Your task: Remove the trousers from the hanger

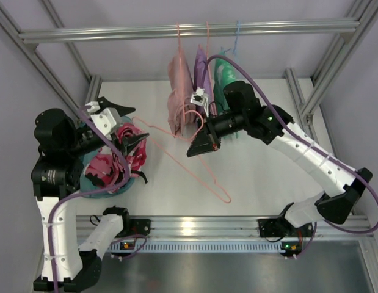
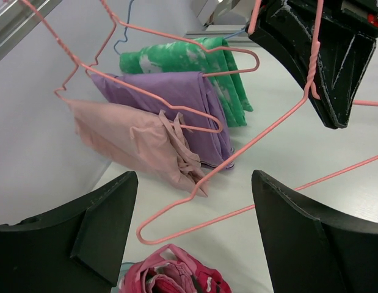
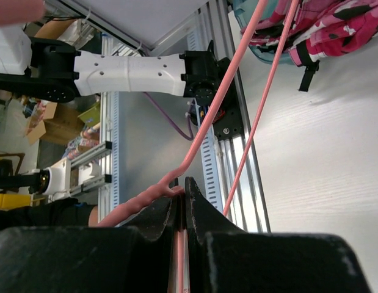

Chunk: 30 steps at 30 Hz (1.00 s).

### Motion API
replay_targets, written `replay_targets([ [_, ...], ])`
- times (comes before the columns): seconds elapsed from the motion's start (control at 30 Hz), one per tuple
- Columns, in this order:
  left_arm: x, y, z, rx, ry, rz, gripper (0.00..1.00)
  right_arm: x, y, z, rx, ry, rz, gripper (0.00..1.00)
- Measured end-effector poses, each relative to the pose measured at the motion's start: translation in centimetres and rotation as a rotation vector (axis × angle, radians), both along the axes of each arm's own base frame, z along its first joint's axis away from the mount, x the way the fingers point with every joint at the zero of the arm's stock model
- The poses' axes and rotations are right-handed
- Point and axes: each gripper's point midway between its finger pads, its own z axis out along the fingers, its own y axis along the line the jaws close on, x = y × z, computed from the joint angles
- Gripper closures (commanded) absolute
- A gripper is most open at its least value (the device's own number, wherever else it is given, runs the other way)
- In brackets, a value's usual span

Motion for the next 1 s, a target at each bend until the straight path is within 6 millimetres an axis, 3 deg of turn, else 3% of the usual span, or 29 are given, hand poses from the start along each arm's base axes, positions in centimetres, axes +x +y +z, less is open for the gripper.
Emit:
replay_targets([
  [0.23, -0.6, -1.2, 0.7, -0.009, -0.001, -0.116, 0.20, -0.3, 1.2, 0.9, 0.011, -0.015, 0.044, 1.00],
  [0.4, -0.8, -1.9, 0.0, -0.030, 0.050, -0.175, 0.21, -0.1, 1.7, 0.3, -0.002, 0.003, 0.060, 1.00],
  [0.77, -2.9, -2.6, -7.9, 0.085, 0.088, -0.199, 0.23, -1.0, 3.0, -1.5, -0.046, 0.056, 0.125, 1.00],
  [1.0, -3.7, -1.4, -10.0, 0.180, -0.016, -0.142, 0.28, -3.3, 4.8, -3.4, -0.096, 0.089, 0.209, 1.00],
])
